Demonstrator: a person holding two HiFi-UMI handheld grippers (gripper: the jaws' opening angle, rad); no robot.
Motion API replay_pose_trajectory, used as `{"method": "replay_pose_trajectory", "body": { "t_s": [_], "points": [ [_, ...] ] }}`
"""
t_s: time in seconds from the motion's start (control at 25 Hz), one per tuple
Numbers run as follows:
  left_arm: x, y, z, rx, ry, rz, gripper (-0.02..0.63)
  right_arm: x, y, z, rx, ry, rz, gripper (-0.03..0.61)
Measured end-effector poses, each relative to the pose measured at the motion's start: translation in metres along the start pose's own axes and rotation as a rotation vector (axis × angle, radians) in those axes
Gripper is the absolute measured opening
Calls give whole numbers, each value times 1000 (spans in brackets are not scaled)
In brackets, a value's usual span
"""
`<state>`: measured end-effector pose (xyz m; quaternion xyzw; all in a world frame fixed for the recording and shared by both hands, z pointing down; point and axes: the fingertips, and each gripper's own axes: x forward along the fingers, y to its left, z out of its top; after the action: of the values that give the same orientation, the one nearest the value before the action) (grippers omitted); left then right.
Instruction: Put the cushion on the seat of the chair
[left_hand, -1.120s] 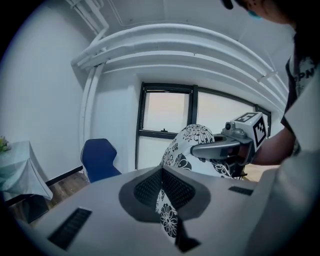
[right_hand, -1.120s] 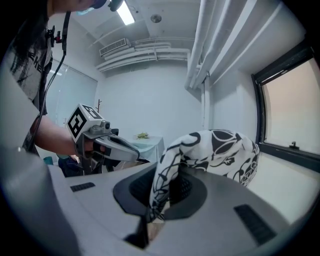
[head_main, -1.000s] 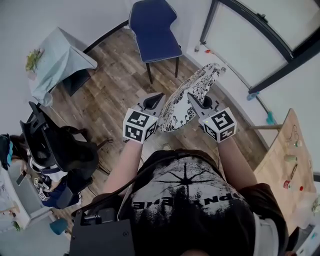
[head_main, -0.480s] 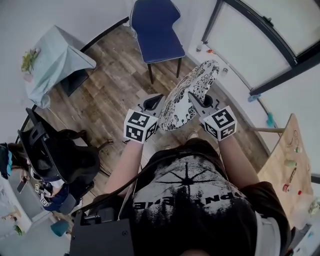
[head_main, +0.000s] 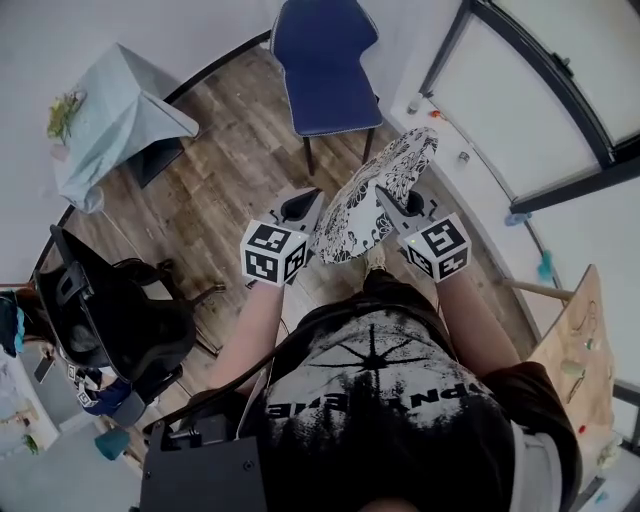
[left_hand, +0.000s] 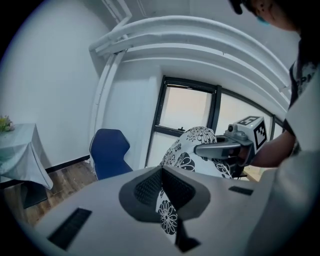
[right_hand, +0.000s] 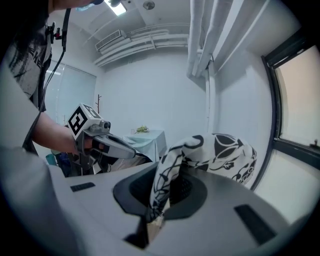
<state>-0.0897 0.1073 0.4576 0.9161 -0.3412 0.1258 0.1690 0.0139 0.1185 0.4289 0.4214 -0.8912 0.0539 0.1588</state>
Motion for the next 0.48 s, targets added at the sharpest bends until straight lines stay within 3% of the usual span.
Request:
{"method": "replay_pose_trajectory", "body": {
  "t_s": [0.2,0.4,0.48],
  "points": [
    [52,10,18,-14,20,27,15,19,-55,5,1,3,41,26],
    [141,21,42,-48,58,67,15,48,-151,5,20,2,96,26],
    [155,24,47,-48,63,76,15,53,-165,5,16,-1,102,26]
  ]
}}
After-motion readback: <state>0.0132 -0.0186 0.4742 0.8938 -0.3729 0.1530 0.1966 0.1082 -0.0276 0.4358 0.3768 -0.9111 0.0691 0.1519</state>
